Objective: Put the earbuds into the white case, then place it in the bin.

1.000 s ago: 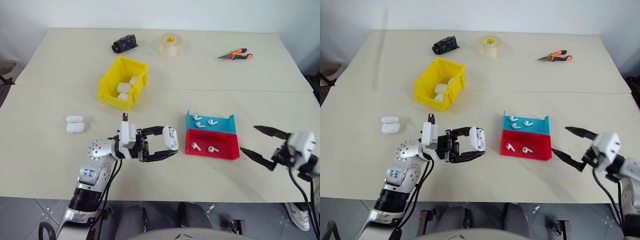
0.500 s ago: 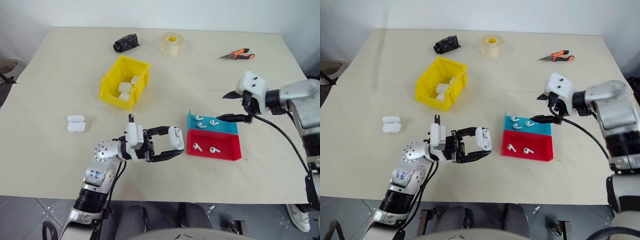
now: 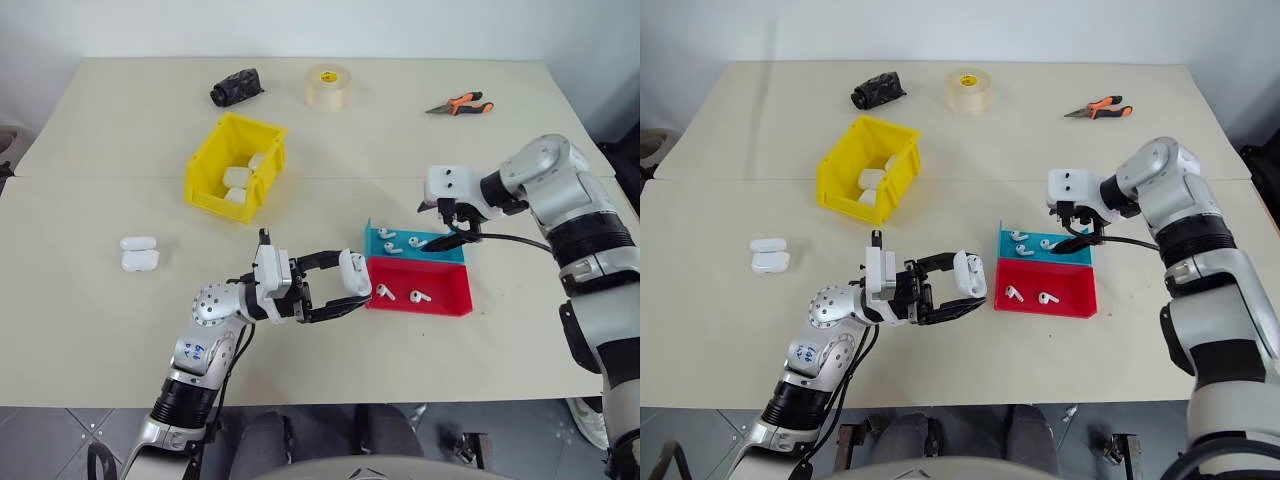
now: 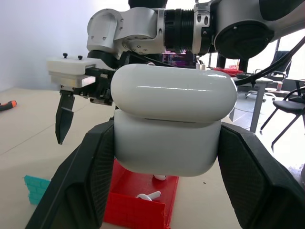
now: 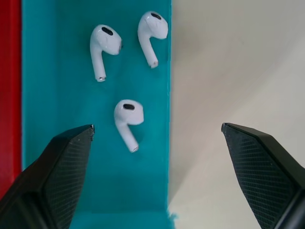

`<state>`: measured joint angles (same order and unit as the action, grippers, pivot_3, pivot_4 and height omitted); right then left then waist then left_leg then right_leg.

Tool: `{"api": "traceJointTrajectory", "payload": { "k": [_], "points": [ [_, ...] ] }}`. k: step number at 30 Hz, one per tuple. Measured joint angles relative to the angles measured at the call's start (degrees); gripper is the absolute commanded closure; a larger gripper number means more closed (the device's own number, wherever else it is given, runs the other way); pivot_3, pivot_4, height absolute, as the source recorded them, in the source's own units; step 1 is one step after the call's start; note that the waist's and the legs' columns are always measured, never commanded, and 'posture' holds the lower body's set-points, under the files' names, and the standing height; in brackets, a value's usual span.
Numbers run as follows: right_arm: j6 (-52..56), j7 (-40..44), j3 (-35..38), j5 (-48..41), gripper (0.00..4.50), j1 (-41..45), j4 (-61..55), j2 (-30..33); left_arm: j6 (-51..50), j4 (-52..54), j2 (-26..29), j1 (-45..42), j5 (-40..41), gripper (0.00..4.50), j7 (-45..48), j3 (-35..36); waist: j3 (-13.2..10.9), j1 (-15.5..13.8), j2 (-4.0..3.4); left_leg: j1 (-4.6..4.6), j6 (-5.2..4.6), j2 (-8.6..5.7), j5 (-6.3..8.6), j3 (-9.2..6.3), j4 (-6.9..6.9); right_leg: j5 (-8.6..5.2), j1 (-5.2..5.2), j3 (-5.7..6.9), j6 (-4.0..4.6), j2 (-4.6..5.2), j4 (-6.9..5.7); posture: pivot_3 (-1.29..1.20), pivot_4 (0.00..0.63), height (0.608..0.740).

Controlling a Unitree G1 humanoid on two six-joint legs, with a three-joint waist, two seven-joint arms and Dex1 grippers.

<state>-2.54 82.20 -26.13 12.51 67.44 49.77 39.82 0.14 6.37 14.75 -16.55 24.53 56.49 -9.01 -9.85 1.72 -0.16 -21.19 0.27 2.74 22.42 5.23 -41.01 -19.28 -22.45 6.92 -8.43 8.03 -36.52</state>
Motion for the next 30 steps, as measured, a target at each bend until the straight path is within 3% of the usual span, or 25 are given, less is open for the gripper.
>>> {"api": "traceJointTrajectory", "payload": {
  "k": [7,10,14,26,30],
  "points": [
    [-5.5,0.9,-1.0,3.2,0.02,0.3,2.4,-1.4,0.0,0.3,0.0,0.0,0.0,1.68,-1.1,0.0,0.0,0.3,0.0,0.03,0.0,0.02,0.0,0.01,0.02,0.0,0.0,0.01,0.0,0.0,-0.01,0.0,0.15,0.74],
    [-6.2,1.0,-0.8,3.6,0.58,0.5,2.6,-2.2,0.0,0.6,0.1,0.0,0.0,1.68,-1.4,0.0,0.0,0.4,0.0,0.03,0.0,0.02,0.0,0.0,0.01,0.0,0.0,0.01,0.0,0.0,-0.02,0.0,0.15,0.74],
    [-6.8,1.9,-0.8,3.6,1.95,0.8,3.5,-2.8,-0.1,1.7,0.1,0.0,0.0,1.68,-1.6,0.0,0.0,0.3,0.0,0.03,0.0,0.02,0.0,-0.01,-0.01,0.0,0.02,0.01,0.0,0.0,-0.03,0.0,0.15,0.74],
    [-10.2,2.0,-0.8,6.0,1.95,1.9,5.0,-4.3,-0.7,1.9,0.4,0.0,0.0,1.68,-1.8,0.0,0.0,0.5,-0.01,0.08,0.0,0.03,0.0,-0.01,-0.01,0.0,0.04,0.01,0.0,0.0,-0.06,0.0,0.15,0.74],
    [-11.0,2.8,-0.8,6.1,2.78,1.9,5.6,-4.4,-0.8,1.9,0.6,0.0,0.0,1.68,-1.9,0.0,0.0,0.5,-0.01,0.09,0.0,0.03,0.0,-0.01,-0.01,0.0,0.06,0.01,0.0,0.0,-0.06,0.0,0.15,0.74]
  ]
}}
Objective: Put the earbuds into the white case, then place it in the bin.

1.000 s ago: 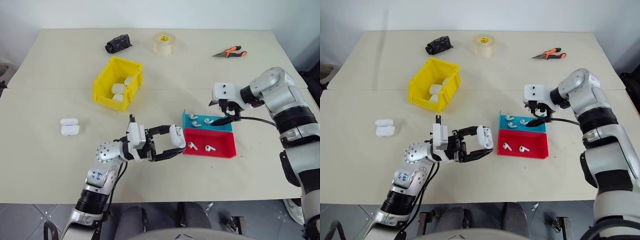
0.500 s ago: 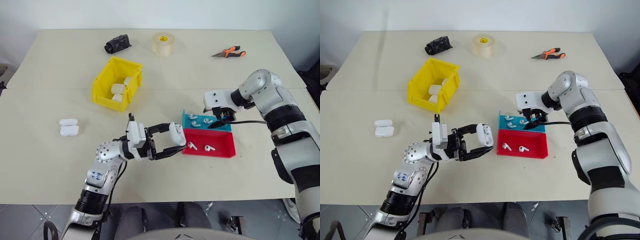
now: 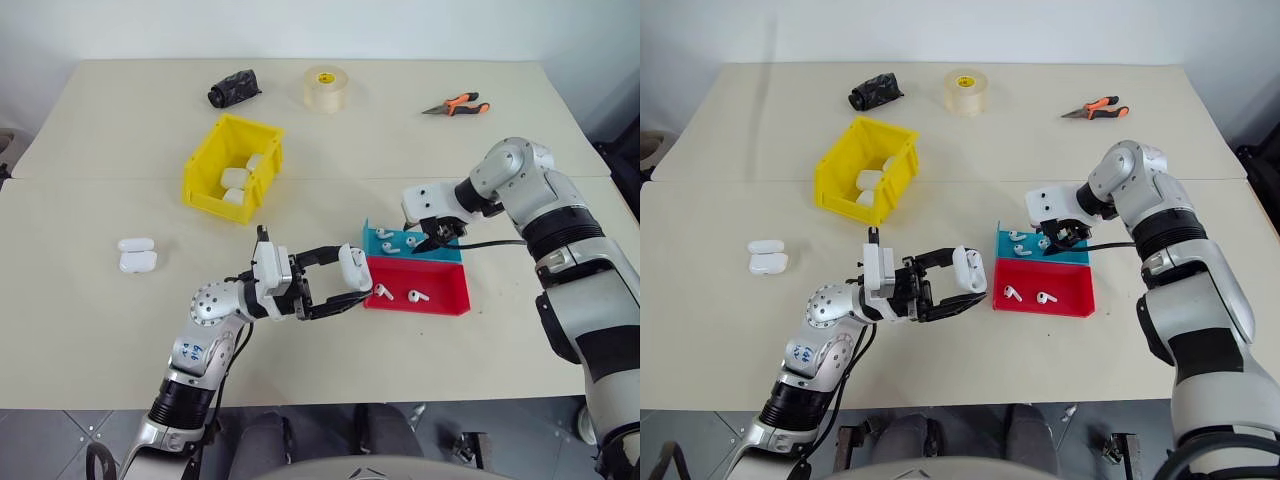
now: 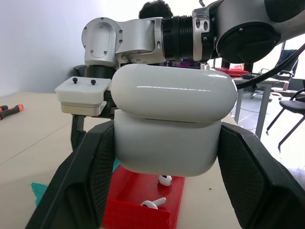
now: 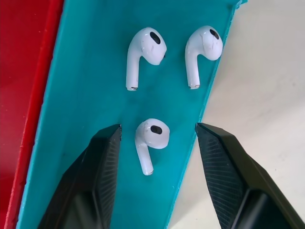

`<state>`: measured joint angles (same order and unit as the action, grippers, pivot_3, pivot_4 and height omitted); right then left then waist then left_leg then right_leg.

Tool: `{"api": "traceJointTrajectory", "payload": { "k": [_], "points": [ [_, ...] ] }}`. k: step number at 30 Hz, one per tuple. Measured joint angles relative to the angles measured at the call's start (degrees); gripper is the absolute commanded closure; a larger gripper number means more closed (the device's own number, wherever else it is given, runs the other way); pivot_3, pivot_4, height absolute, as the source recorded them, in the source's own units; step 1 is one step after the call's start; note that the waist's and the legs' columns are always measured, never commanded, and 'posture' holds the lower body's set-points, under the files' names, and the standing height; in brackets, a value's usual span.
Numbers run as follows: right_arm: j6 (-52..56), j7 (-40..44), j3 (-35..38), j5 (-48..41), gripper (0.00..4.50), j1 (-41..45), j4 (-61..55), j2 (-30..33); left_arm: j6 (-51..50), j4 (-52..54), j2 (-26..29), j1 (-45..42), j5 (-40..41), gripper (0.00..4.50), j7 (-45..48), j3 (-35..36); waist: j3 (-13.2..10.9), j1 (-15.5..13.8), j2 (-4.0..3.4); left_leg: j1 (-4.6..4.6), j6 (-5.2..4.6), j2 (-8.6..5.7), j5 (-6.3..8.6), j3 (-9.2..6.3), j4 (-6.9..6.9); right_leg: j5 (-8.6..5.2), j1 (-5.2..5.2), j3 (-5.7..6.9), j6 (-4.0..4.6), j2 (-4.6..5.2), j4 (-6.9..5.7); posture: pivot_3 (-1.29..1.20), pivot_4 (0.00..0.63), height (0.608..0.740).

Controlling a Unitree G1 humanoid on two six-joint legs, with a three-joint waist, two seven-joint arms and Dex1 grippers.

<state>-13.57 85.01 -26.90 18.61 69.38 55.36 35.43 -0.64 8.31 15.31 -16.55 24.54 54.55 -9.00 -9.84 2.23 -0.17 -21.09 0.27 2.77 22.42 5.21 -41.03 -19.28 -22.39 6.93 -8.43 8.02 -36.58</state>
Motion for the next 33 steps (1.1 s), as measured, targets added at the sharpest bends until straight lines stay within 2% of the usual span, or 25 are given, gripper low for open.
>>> {"api": "traceJointTrajectory", "payload": {
  "k": [2,11,14,23,27,31,33],
  "points": [
    [-0.1,0.3,0.0,0.0,3.42,0.0,0.1,0.0,0.0,0.1,0.1,0.0,0.0,1.68,-0.1,0.0,0.0,0.0,0.0,0.0,0.0,0.0,0.0,0.0,-0.01,0.0,0.0,0.0,0.0,0.0,0.0,0.0,0.15,0.74],
    [-0.1,0.4,0.3,0.4,3.42,-0.1,0.1,0.0,-0.1,0.4,0.4,0.1,0.0,1.68,-0.3,0.0,0.0,-0.1,0.0,-0.01,0.0,0.0,0.0,-0.01,-0.01,0.0,0.01,0.0,0.0,0.0,-0.01,0.0,0.15,0.74],
    [-0.1,0.6,0.4,0.4,3.91,-0.2,0.0,0.0,-0.1,0.4,0.4,0.1,0.0,1.68,-0.4,0.0,0.0,-0.1,0.0,0.0,0.0,0.0,0.0,-0.01,-0.01,0.0,0.01,0.0,0.0,0.0,-0.01,0.0,0.15,0.74],
    [2.8,0.5,3.3,-1.6,3.94,-2.5,-2.7,0.8,-0.1,0.4,0.4,0.1,0.0,1.68,-0.6,0.0,0.0,-0.2,0.0,-0.04,0.0,0.0,0.0,-0.01,-0.01,0.0,-0.01,0.0,0.0,0.01,0.0,0.0,0.15,0.74],
    [9.3,1.4,9.8,-8.9,3.94,-7.9,-12.0,3.8,-0.3,0.3,0.8,-0.1,0.2,1.68,-0.5,0.1,0.0,-0.6,-0.03,-0.11,0.0,-0.03,0.0,-0.04,0.01,0.0,-0.05,0.03,0.0,0.04,0.02,0.0,0.15,0.74],
    [20.3,1.5,17.7,-18.5,3.94,-15.0,-23.9,6.6,-1.0,-0.3,1.4,-0.9,0.9,1.68,0.6,1.0,0.0,-0.8,-0.03,-0.11,0.0,-0.04,0.0,-0.07,0.0,0.0,-0.03,0.07,0.0,0.04,0.01,0.0,0.15,0.74],
    [28.3,0.9,23.5,-26.8,3.94,-22.2,-33.5,6.3,-1.0,-1.8,1.5,-2.2,1.0,1.68,1.3,1.7,0.0,-0.8,-0.03,-0.1,0.0,-0.04,0.0,-0.05,-0.01,0.0,-0.01,0.09,0.0,0.03,0.02,0.0,0.15,0.74]
  ]
}}
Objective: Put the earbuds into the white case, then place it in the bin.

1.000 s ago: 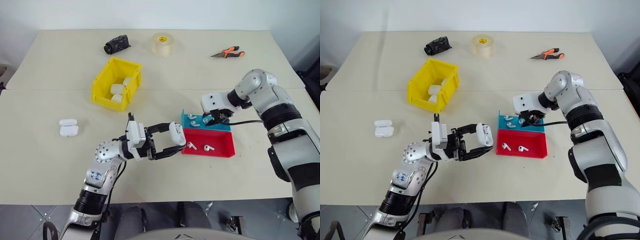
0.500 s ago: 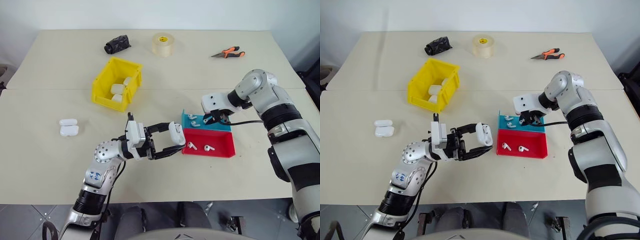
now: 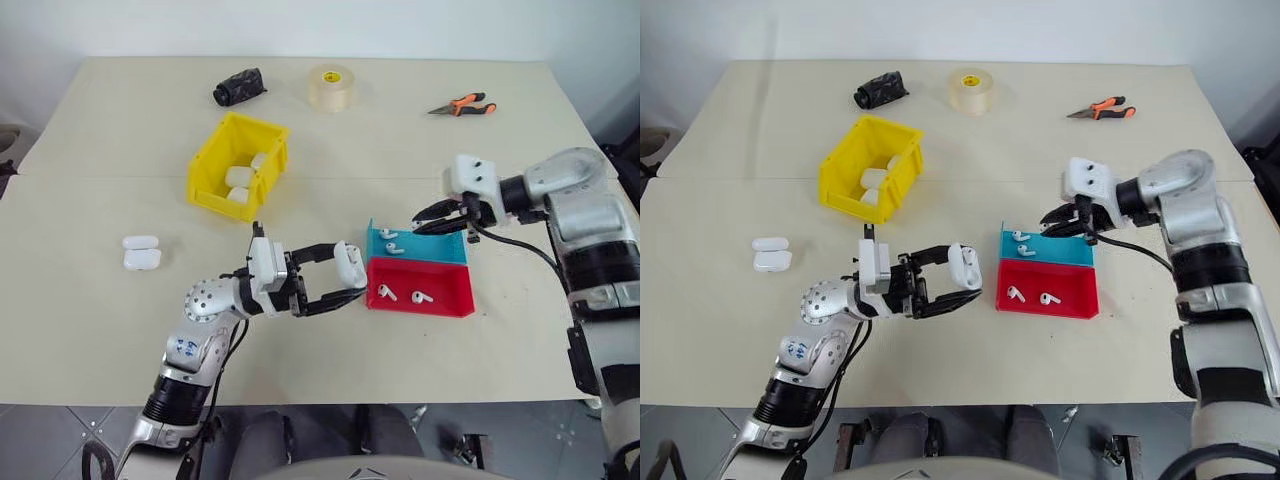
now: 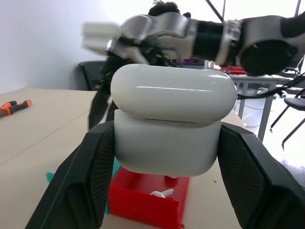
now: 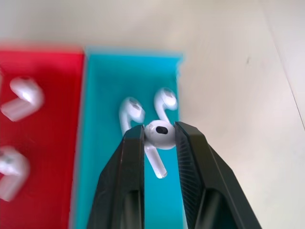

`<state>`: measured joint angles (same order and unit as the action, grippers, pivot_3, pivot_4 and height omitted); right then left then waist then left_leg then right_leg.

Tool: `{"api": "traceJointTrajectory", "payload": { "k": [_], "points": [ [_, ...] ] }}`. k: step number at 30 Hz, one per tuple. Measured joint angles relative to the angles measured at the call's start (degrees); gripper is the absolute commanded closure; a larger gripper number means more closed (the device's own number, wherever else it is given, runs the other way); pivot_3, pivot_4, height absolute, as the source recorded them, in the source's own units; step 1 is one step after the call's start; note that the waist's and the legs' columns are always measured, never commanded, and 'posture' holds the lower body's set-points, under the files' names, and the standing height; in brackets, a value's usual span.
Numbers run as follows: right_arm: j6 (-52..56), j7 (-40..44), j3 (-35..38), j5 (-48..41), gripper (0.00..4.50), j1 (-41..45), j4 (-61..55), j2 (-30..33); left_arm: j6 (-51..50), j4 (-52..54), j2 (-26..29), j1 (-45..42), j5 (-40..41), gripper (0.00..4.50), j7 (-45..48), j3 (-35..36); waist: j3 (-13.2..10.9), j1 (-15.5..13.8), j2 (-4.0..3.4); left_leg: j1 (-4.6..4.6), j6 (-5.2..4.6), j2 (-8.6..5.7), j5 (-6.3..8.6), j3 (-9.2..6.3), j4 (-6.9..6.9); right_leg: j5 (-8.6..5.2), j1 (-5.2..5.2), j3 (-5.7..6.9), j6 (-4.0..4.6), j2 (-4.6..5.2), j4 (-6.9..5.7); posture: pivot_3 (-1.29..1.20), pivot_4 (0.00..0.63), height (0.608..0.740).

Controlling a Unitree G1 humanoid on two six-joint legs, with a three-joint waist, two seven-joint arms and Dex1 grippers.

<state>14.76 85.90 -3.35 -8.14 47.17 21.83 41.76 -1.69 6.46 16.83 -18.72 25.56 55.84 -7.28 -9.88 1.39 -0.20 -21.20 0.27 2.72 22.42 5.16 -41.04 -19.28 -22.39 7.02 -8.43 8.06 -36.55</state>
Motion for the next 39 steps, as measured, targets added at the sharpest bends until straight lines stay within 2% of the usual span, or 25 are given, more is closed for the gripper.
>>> {"api": "traceJointTrajectory", "payload": {
  "k": [3,7,9,12,16,22,38,39],
  "points": [
    [9.8,-4.8,7.3,-11.7,3.94,-8.7,-13.6,-4.1,0.6,-3.6,-0.5,-2.4,0.0,1.68,0.9,0.4,0.0,0.0,0.0,0.0,0.0,0.0,0.0,-0.01,0.0,0.0,-0.02,0.0,0.0,-0.01,-0.01,0.0,0.15,0.74],
    [20.5,-10.9,12.0,-22.4,3.94,-15.0,-25.9,-5.1,1.1,-5.6,-1.4,-3.9,0.0,1.68,1.7,0.5,0.0,0.0,0.0,0.0,0.0,-0.03,0.0,-0.01,0.01,0.0,-0.01,-0.02,0.0,0.0,0.0,0.0,0.15,0.74],
    [27.0,-16.3,15.5,-30.6,3.94,-17.4,-32.1,-8.5,0.9,-6.9,-1.9,-5.0,0.1,1.68,2.6,0.4,0.0,-0.2,0.01,0.0,0.0,-0.03,0.0,-0.04,0.0,0.0,0.0,0.0,0.0,-0.01,-0.01,0.0,0.15,0.74],
    [32.8,-24.0,17.4,-39.4,3.94,-19.8,-38.8,-12.9,-0.1,-7.4,-2.7,-6.8,1.2,1.68,3.7,0.4,0.0,-0.1,0.01,0.0,0.0,-0.04,0.0,-0.03,0.0,0.0,0.0,-0.03,0.0,-0.01,-0.01,0.0,0.15,0.74],
    [34.2,-31.8,17.4,-45.1,3.94,-23.1,-44.4,-16.9,-1.2,-7.7,-3.0,-8.0,2.1,1.68,4.2,0.8,0.0,-0.2,0.01,0.01,0.0,-0.04,0.0,-0.03,0.04,0.0,-0.01,-0.02,0.0,-0.01,0.0,0.0,0.15,0.74],
    [30.7,-37.9,14.8,-46.0,3.94,-28.7,-46.8,-22.4,-3.5,-7.7,-5.5,-8.4,4.0,1.68,3.0,2.1,0.0,-0.6,0.01,0.01,0.0,-0.06,0.0,0.01,0.03,0.0,-0.01,-0.07,0.0,-0.01,0.01,0.0,0.15,0.74],
    [21.1,-39.9,11.2,-45.4,3.94,-34.3,-47.3,-21.9,-9.1,-7.1,-7.1,-8.3,6.4,1.68,1.9,2.6,0.0,-1.3,0.01,0.03,0.0,-0.08,0.0,0.03,0.02,0.0,-0.01,-0.09,0.0,-0.01,0.03,0.0,0.15,0.74],
    [21.4,-39.9,11.1,-45.6,3.2,-34.4,-47.2,-21.4,-9.2,-7.1,-6.9,-8.2,6.4,1.68,1.9,2.6,0.0,-1.2,0.01,0.03,0.0,-0.08,0.0,0.03,0.02,0.0,-0.01,-0.08,0.0,-0.01,0.03,0.0,0.15,0.74]
  ]
}}
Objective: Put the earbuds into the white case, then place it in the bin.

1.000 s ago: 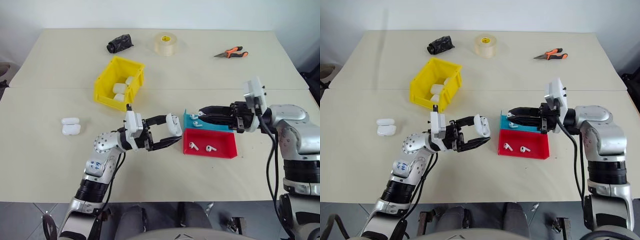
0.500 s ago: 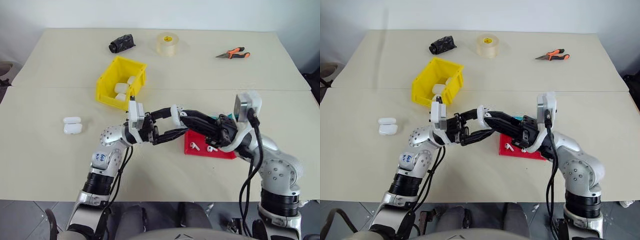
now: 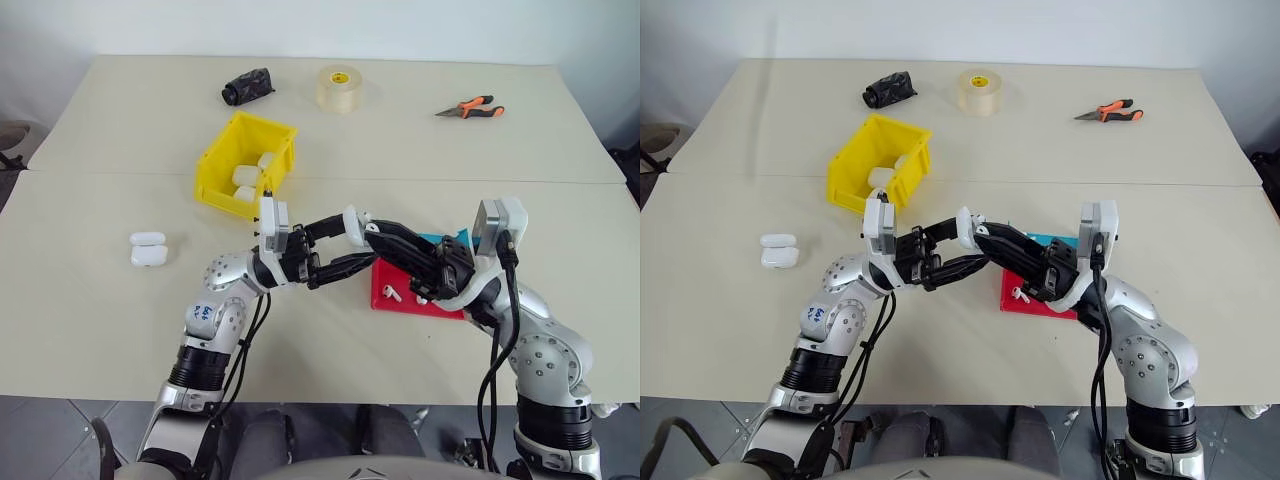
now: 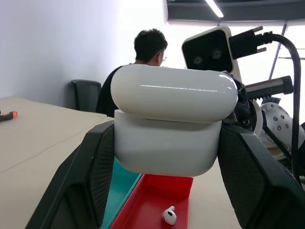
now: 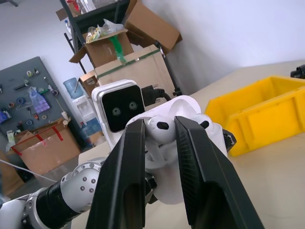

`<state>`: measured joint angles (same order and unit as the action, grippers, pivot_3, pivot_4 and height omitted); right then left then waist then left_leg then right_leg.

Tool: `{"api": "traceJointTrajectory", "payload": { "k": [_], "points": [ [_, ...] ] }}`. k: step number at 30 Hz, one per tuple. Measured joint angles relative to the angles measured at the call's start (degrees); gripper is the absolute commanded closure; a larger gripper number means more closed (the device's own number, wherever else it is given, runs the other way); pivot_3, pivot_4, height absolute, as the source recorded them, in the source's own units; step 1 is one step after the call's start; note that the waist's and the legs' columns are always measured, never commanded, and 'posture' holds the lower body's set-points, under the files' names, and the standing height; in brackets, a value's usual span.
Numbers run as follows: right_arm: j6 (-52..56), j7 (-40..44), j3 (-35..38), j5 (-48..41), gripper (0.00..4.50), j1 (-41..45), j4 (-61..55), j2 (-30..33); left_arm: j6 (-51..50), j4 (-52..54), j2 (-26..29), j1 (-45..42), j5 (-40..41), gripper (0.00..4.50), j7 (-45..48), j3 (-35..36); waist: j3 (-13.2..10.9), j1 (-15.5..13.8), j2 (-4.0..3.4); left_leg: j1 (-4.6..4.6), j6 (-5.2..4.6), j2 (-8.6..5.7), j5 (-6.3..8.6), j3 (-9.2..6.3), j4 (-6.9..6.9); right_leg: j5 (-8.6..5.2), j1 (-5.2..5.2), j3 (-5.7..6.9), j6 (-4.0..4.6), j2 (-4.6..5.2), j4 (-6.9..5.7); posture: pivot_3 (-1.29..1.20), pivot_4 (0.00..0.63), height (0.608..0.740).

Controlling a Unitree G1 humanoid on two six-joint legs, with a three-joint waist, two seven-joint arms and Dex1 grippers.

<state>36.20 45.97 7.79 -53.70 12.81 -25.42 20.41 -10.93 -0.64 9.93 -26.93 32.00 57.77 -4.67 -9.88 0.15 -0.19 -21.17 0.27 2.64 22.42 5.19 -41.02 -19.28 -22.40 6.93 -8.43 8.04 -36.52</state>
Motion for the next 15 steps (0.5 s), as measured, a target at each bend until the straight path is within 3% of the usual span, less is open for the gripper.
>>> {"api": "traceJointTrajectory", "payload": {
  "k": [4,9,12,15],
  "points": [
    [-0.8,1.1,-0.4,0.0,1.99,-0.6,0.3,1.4,-0.2,0.0,0.4,0.0,0.0,1.68,-0.1,1.2,0.0,0.0,0.0,0.01,0.0,0.0,0.0,0.0,0.0,0.0,0.0,0.0,0.0,0.0,0.0,0.0,0.15,0.74],
    [-2.2,3.5,-0.9,3.1,1.99,1.9,2.6,6.4,-1.6,3.5,4.1,0.3,-1.1,1.68,-0.6,1.1,0.0,0.0,0.0,0.01,0.0,0.0,0.0,0.0,0.0,0.0,0.0,-0.02,0.0,0.0,0.01,0.0,0.15,0.74],
    [-2.0,5.6,-0.6,4.2,2.62,3.6,3.6,10.6,-0.8,3.9,10.1,0.3,-8.0,1.68,-1.8,-0.6,0.0,0.0,0.0,0.03,0.0,0.01,0.0,0.02,0.04,0.0,-0.01,-0.02,0.0,-0.02,0.03,0.0,0.15,0.74],
    [-0.8,8.1,-2.0,5.1,3.65,6.7,3.6,14.5,1.6,2.7,16.1,-0.1,-16.2,1.68,-1.9,-3.6,0.0,-0.1,0.0,0.03,0.0,0.01,0.0,0.06,0.04,0.0,-0.02,-0.02,0.0,-0.02,0.05,0.0,0.15,0.74]
  ]
}}
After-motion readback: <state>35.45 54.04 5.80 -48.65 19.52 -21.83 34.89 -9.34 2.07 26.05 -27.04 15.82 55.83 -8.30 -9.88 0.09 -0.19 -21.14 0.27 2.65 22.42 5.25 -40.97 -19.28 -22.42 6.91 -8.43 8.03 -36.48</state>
